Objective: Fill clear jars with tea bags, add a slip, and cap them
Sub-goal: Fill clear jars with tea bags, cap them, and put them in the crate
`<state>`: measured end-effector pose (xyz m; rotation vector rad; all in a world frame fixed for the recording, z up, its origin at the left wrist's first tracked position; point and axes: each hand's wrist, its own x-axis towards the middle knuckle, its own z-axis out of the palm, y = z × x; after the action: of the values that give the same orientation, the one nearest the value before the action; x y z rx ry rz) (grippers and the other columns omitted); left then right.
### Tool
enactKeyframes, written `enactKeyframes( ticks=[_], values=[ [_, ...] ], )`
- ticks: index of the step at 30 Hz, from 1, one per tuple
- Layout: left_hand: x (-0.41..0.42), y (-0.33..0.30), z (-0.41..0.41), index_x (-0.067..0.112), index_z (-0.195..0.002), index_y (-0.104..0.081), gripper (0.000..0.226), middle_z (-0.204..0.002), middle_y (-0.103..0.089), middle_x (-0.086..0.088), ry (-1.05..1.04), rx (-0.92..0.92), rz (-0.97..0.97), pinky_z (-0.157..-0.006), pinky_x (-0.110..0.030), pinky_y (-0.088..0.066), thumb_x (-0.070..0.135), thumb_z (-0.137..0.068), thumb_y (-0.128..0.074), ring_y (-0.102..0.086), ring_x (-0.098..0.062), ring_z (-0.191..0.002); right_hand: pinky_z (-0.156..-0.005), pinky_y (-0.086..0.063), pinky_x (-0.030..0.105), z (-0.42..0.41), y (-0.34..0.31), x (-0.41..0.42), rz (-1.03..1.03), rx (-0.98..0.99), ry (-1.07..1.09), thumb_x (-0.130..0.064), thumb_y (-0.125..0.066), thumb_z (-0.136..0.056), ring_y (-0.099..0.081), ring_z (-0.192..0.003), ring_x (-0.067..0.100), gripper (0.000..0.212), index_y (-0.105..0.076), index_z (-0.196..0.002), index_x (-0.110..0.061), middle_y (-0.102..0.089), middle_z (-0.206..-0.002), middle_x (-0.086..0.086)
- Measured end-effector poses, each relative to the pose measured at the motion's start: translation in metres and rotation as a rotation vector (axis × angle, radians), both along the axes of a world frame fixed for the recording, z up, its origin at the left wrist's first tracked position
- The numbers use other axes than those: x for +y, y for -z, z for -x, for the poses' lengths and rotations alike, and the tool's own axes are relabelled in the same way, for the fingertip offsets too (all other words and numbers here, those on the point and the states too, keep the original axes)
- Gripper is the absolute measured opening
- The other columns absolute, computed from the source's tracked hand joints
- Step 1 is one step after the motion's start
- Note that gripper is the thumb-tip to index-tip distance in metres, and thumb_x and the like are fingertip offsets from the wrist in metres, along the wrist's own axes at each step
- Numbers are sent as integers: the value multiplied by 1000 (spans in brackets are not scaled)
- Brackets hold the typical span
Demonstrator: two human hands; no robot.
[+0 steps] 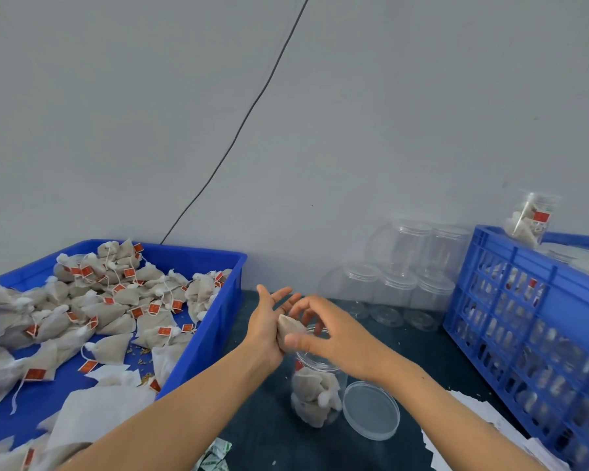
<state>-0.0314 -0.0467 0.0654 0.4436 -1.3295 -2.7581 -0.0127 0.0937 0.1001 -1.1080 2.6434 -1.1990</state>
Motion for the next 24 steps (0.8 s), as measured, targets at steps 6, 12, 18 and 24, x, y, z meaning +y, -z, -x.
enactKeyframes(
  ticks=[6,12,18,24],
  values=[
    [-3,-1,-4,14,-114,-60,61,-109,-68,-12,22,-8,-92,-66,-39,-57,62,-96,-28,-72,-26,-81,-68,-42,15,9,6,-12,-7,163,89,-24,-73,-81,-49,-69,-1,21,-56,-92,-31,-57,-90,-12],
    [-5,2,-2,6,-118,-57,57,-116,-63,-12,44,107,-83,-94,-42,-49,53,-100,-29,-61,-27,-106,-57,-42,14,18,10,5,161,64,266,-8,-68,-80,-46,-59,1,20,-52,-81,-20,-57,-76,-6],
    [-9,7,-12,10,-106,-65,21,-99,-68,-5,-10,66,183,-70,-28,-51,23,-99,-50,-63,-17,-84,-63,-42,18,18,18,25,61,63,324,-12,-61,-86,-46,-67,5,16,-48,-83,-21,-55,-79,-7],
    [-17,-1,-23,10,-103,-63,12,-93,-66,-4,104,-125,628,-59,-23,-47,14,-96,-54,-59,-15,-73,-96,-34,35,15,11,35,-227,208,334,-15,-55,-88,-44,-102,11,18,-50,-98,-30,-51,-107,-11]
  ],
)
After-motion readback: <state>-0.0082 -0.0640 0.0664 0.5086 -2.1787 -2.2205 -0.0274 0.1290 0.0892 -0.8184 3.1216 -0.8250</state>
